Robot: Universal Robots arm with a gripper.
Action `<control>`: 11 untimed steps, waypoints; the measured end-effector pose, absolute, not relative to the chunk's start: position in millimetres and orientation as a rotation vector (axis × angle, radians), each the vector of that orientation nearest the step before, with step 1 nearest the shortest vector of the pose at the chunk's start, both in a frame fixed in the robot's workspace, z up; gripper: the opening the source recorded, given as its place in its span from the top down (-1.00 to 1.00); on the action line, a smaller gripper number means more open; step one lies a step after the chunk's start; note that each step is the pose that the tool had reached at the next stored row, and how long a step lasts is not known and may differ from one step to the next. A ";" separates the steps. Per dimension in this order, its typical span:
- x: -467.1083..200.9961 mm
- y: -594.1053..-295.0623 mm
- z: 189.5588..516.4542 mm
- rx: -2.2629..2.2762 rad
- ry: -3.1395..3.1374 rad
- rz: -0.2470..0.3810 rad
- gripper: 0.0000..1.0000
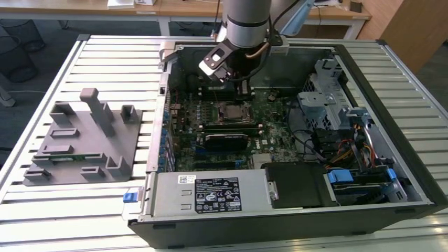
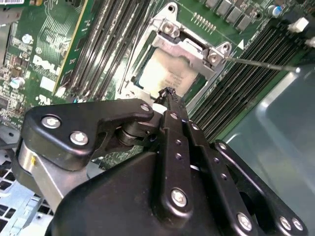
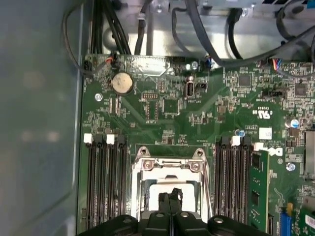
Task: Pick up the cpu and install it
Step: 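Close the cpu cover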
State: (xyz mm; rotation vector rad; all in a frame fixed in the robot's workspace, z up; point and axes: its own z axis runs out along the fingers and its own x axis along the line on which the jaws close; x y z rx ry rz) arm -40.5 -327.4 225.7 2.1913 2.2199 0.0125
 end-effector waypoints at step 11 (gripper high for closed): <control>-66.7 -327.2 216.8 2.191 2.220 0.013 0.79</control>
